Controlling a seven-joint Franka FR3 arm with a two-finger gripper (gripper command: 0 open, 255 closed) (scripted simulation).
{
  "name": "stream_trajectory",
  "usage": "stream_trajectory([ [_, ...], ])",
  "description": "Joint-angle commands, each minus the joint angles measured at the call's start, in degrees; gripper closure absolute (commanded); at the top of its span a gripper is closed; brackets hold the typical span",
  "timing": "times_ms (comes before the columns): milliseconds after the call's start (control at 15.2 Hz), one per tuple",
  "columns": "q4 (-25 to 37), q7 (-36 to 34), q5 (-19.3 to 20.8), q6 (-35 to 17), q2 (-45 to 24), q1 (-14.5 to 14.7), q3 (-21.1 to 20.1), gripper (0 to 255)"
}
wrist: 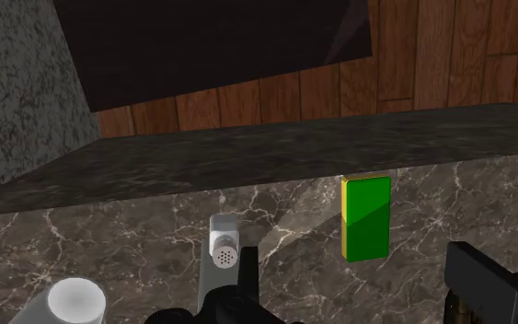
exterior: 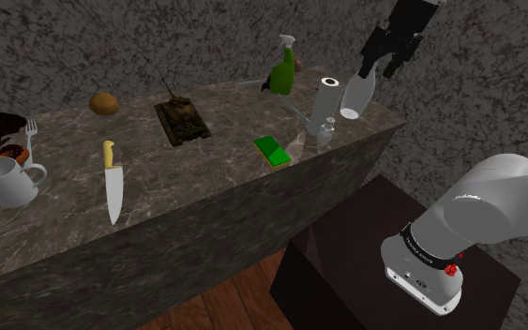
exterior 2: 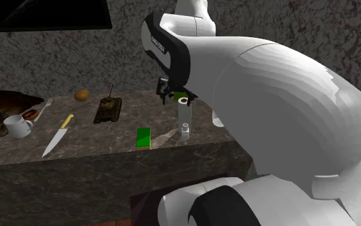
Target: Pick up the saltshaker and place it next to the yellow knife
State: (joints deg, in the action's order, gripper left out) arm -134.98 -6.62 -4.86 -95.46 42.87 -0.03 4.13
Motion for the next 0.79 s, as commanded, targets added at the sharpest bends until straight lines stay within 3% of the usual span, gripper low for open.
stream_trajectory([
  [0,0.00,0.00,0.00,0.00,0.00,0.00,0.00,0],
  [726,-4.11,1.48,3.70,-18.51,-16.92,-1.86,1.21,0],
])
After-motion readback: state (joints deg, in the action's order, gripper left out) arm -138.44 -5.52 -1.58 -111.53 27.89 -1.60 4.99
